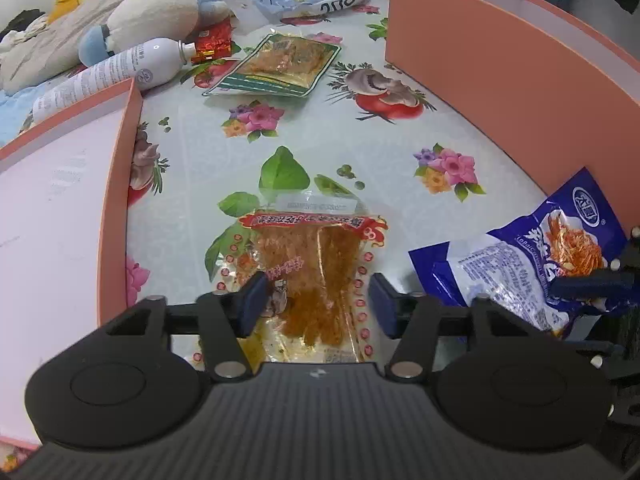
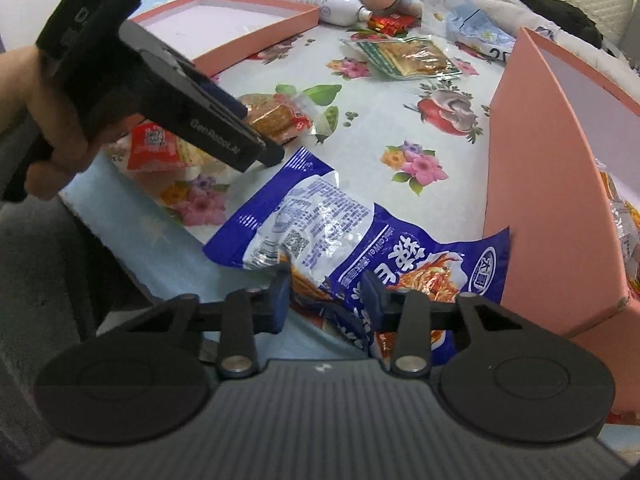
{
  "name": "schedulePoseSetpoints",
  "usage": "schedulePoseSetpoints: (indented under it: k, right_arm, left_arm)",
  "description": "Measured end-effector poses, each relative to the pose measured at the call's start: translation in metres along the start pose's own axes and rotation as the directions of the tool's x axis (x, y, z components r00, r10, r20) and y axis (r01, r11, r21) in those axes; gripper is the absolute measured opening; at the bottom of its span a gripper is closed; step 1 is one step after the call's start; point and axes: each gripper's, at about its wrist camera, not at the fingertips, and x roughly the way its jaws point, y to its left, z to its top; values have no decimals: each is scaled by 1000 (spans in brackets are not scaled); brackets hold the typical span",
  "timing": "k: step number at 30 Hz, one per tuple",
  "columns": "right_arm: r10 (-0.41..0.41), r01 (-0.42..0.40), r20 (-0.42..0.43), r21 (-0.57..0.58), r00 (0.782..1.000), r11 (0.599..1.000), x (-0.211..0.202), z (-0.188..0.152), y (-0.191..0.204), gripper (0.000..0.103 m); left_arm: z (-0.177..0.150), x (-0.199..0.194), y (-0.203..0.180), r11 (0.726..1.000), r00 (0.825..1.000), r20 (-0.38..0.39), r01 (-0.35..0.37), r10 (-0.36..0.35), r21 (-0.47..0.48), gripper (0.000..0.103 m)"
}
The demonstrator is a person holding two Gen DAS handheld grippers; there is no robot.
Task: Organize snacks
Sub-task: 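Grasp a clear jerky bag with left tool while right tool grasps a blue snack bag, then carry the jerky bag and blue bag over the pink box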
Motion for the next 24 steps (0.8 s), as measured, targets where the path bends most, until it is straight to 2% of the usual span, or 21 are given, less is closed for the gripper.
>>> schedulePoseSetpoints:
  k: [3,8,11,16,20,24]
  right_arm:
    - [-44,44,28,27,999,999,-9,4,0,25]
    - [-45,35,77,128,996,991,-27,6,-10,19]
    - [-36,15,112,185,993,983,-41,6,-14,18]
    - [-40,-7,185,249,982,969,-71,10,-15,18]
    - [-50,-20,240,278,969,960,-95,13,-14,17]
    - [-73,-20,285,309,956,951,-120,16,-13,17]
  left_arm:
    - [-2,-5,-5,999,999,19,-36,37,-20,46]
    - [-6,-18,-10,995,997,20,-75,77,-68,42]
    - [-5,-34,-12,991,997,31,-64,68,-116,42]
    - [-2,-75,-14,970,995,77,-44,64,-240,42]
    - [1,-108,-21,961,993,113,6,27,-277,42]
    - [2,-143,-28,946,985,170,24,33,-322,42]
